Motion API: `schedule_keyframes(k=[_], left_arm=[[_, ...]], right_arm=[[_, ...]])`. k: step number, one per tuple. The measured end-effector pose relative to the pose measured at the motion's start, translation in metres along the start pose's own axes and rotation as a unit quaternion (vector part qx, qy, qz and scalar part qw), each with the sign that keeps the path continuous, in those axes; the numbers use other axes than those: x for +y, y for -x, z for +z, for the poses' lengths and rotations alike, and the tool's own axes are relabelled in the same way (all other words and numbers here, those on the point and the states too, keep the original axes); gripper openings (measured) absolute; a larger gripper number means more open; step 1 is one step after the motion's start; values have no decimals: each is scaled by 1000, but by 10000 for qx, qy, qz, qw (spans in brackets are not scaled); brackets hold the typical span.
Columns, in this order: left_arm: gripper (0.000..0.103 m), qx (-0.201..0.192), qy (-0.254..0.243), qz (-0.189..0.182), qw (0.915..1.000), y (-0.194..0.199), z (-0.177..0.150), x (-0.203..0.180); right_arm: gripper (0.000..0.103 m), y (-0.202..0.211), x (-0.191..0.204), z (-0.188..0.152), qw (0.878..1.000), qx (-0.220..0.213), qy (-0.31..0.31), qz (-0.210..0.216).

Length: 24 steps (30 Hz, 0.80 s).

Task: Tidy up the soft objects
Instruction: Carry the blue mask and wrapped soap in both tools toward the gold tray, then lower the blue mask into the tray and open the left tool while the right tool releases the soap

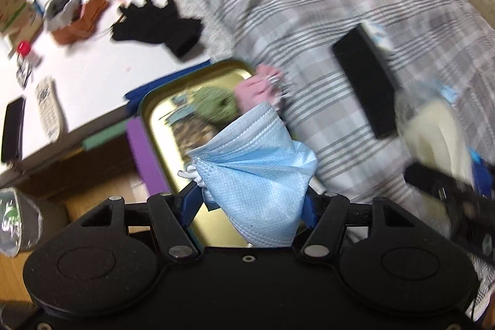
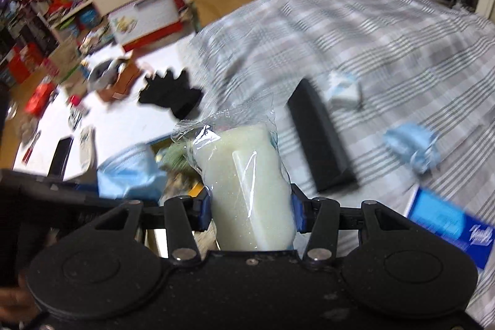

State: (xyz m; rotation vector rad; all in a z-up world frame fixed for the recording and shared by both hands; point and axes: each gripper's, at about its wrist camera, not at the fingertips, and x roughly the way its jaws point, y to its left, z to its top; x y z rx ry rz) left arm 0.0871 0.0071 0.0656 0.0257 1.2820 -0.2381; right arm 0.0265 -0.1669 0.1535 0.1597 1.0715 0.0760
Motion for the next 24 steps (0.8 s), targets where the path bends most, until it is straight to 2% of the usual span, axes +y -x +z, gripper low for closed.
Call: schedule_keyframes(k=[6,12,21,24], left_arm=[[59,230,371,205,9988,-22,5,38],[59,575,582,134,9966,-50,4,57],[61,940,365,-13,9949,-84,-11,48],[67,989,341,-67,9945,-90,-13,46]], right_arm=[[48,-6,24,-28,9996,252,10,155],[48,-22,37,-39,9988,487,-18,11],[48,-46,37,-31,9971,713,-235,-125],[48,-56,36,-25,9965,757,-305,-179]])
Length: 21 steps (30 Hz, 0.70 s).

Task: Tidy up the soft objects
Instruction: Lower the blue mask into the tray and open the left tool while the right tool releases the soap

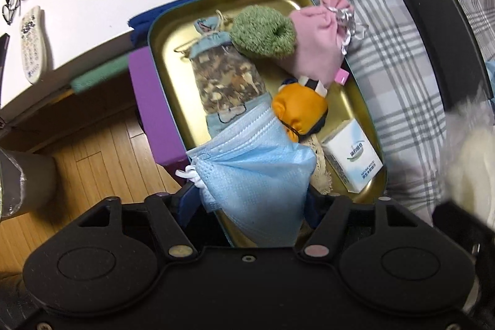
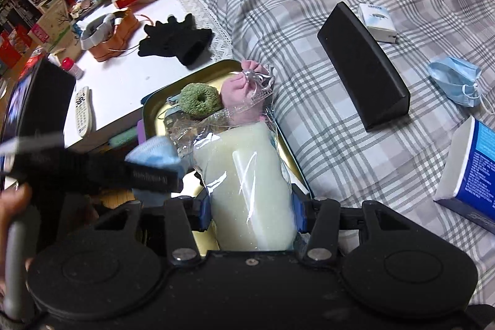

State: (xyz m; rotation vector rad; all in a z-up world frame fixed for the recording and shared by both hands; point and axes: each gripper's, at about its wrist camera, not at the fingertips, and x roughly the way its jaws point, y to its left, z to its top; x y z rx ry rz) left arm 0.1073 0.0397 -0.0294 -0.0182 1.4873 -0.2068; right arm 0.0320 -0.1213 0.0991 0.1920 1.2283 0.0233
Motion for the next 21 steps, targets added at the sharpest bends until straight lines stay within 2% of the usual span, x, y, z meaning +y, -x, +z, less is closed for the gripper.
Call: schedule_keyframes(k=[3,4,6,9,10,11,21], left_arm=[[74,-116,-32,21,9999,0,-2,-1],[80,-145,-38,21,9999,0,-2,0],[83,-174,-48,33,9998,0,-2,0],[83,-141,20,134,9998,-1,-3,1],[83,-126,38,144,9998,-1,-4,2],[83,-117,51,154,9998,-1,-5,2],[83,-50,29,204,9998,-1,-10,-5]], right_arm=[[48,-11,-1,9,9999,37,-87,-34],[48,-14,-1,12,9999,45,-106,-39],[49,-20,-1,16,9999,45,-146,-59],[54,-28,0,22,9999,18,-157,31],[59,-30,0,23,9998,8,-170,80],[69,-31,0,24,9997,-16,-198,129],[70,-24,-15,20,9996,-35,-294,42]])
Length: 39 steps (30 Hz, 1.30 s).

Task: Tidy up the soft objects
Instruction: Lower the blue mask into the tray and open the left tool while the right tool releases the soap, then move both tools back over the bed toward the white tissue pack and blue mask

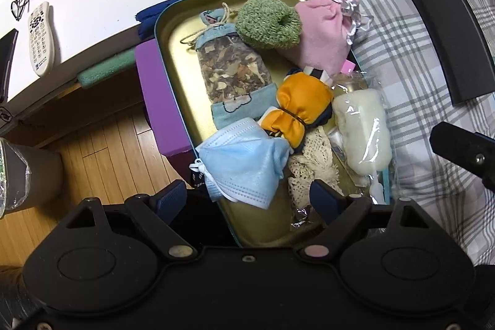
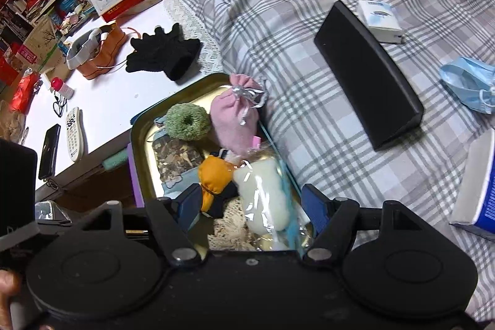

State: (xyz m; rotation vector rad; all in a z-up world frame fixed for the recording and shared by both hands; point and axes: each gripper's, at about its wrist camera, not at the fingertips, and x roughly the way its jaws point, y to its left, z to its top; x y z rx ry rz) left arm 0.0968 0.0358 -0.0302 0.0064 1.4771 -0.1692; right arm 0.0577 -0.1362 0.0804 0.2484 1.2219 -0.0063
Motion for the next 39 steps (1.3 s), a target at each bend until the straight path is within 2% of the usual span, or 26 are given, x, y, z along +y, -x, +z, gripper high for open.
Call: schedule_keyframes(k=[8,18,31,39], left_arm=[[83,-39,-154,1,9999,9,-8,-16],[83,-200,-493,115,9985,24,-13,-50],[83,-804,-1187,227,9894,54,-2,-116],[83,-1077,-1471,183,9831,69,18,-154]], right_arm=[[70,11,-20,-4,9999,-46,-161,-44],[70,40,-50,-11,9989,-309,-349,-108],[71,95,-139,6,9870,-1053,-1049,-613],[73,102,-188,25,9766,-1213,-1594,-789]])
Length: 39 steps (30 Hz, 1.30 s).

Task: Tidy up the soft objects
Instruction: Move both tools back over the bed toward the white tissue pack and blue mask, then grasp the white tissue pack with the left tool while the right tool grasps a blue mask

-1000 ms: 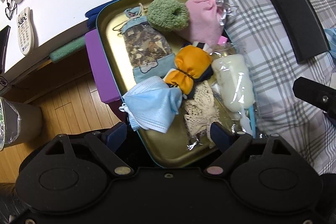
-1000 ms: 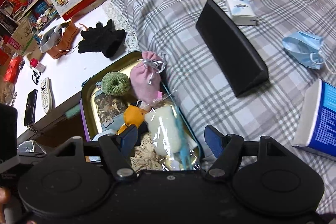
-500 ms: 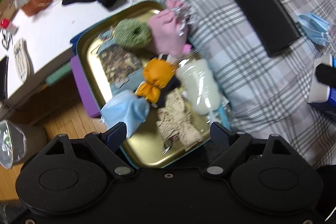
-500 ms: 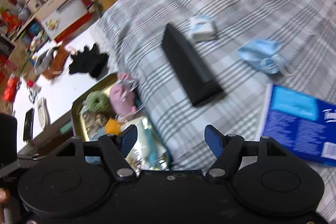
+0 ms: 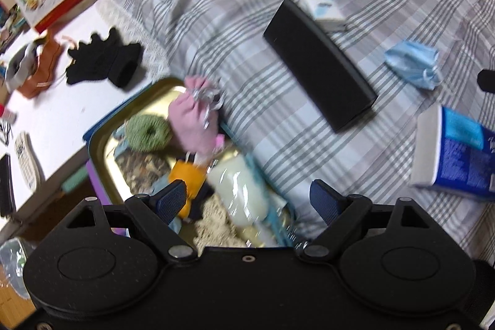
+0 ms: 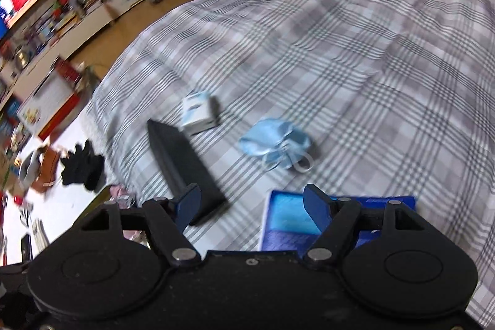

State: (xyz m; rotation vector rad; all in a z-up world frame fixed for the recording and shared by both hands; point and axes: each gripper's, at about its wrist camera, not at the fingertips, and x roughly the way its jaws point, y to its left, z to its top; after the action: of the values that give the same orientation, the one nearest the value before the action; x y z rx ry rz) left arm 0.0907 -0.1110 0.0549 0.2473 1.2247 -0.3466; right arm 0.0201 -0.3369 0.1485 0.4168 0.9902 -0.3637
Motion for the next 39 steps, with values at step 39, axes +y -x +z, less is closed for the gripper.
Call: schedule_keyframes(k=[39], left_arm=[[86,13,-167,347,9993,-103,201,-91]], right_arm=[[83,-107,-24,41,9956,-332,-483,-735]])
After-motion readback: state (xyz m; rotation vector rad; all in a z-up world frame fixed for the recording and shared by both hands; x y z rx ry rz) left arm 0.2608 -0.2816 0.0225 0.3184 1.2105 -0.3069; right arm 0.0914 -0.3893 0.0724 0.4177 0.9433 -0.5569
